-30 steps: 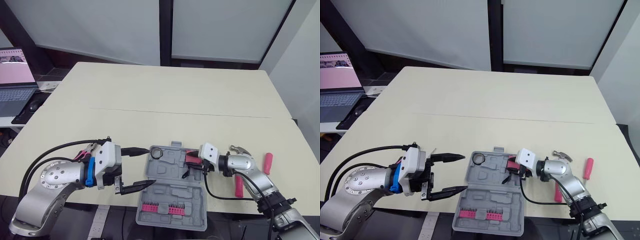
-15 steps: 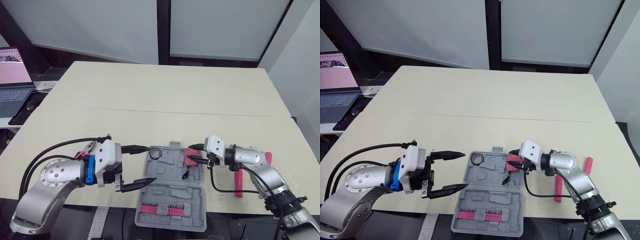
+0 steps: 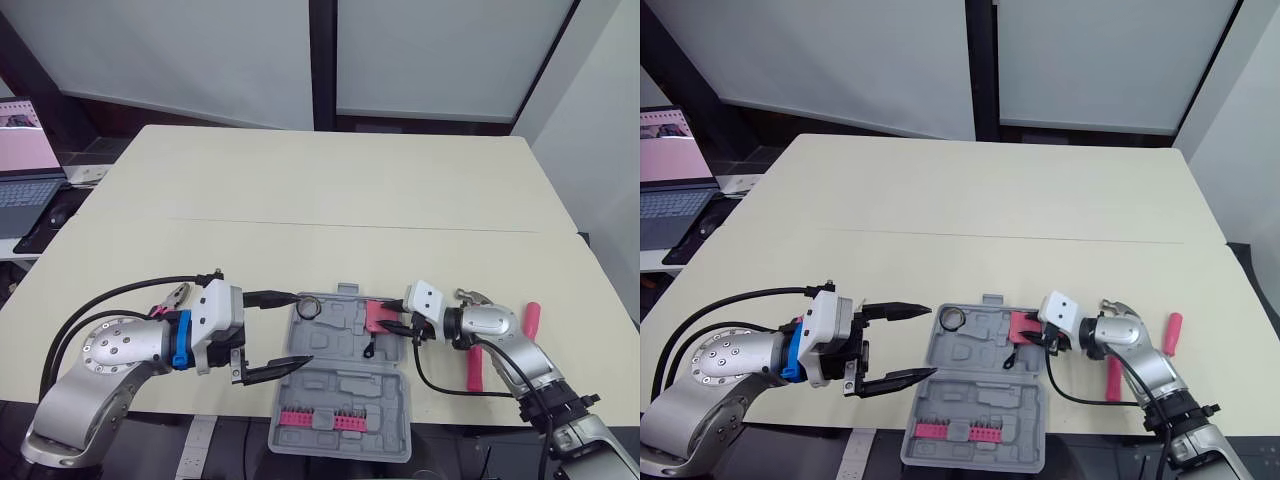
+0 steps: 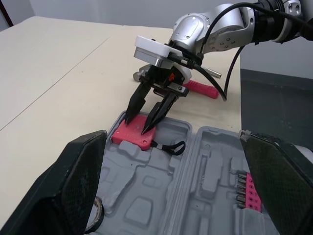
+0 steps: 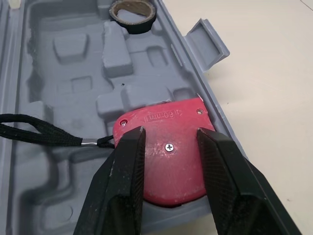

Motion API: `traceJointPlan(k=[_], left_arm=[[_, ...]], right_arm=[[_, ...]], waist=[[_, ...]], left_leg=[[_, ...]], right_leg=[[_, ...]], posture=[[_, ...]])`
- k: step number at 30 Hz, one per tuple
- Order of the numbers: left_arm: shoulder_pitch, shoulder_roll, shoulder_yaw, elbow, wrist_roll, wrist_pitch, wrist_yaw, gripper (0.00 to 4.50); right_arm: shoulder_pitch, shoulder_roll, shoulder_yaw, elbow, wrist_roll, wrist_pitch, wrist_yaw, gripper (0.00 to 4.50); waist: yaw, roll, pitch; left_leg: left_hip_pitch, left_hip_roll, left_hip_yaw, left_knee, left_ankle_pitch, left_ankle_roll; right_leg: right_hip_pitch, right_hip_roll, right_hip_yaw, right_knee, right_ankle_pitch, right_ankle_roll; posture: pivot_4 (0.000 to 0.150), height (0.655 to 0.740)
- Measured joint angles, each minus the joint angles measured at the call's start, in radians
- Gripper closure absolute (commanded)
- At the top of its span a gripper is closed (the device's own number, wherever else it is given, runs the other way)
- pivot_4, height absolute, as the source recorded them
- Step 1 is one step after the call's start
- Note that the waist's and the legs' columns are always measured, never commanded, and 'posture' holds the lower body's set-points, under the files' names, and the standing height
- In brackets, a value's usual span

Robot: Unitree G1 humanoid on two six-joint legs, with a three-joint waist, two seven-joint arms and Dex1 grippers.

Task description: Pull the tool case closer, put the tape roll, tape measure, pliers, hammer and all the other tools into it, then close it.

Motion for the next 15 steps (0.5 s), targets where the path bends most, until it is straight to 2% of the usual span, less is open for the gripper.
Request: traceJointPlan(k=[5,9,12,15], left_arm=[[0.032,0.0,0.019,0.002,0.002,-0.015,0.001,0.0],[0.043,-0.001,0.079,0.05,-0.008,-0.009,0.023,0.0],[0.044,0.024,0.184,0.117,-0.054,0.038,0.031,0.0],[0.043,0.08,0.29,0.206,-0.086,0.093,0.023,0.0]], right_arm=[[0.014,0.001,-0.023,0.007,0.024,-0.036,0.013,2.78],[0.016,-0.016,-0.061,-0.038,0.076,-0.005,0.04,2.02],[0.008,-0.115,-0.147,-0.151,0.173,0.068,0.096,1.42],[-0.008,-0.235,-0.271,-0.219,0.271,0.155,0.149,0.6]], waist=[[0.001,0.0,0.0],[0.001,0.002,0.002],[0.002,0.004,0.004],[0.002,0.004,0.005]], left_leg=[[0.0,0.0,0.0,0.0,0.0,0.0],[-0.002,0.0,0.0,0.0,0.0,0.0],[-0.003,0.0,0.0,0.0,0.0,0.0],[-0.003,0.0,0.0,-0.001,0.0,0.0]], right_leg=[[0.0,0.0,0.0,0.0,0.0,0.0],[-0.002,0.0,0.0,0.0,0.0,0.0],[-0.003,-0.001,0.0,0.0,0.0,0.0],[-0.003,-0.001,-0.001,0.0,0.0,0.0]], posture=[[0.15,0.74],[0.15,0.74],[0.15,0.74],[0.15,0.74]])
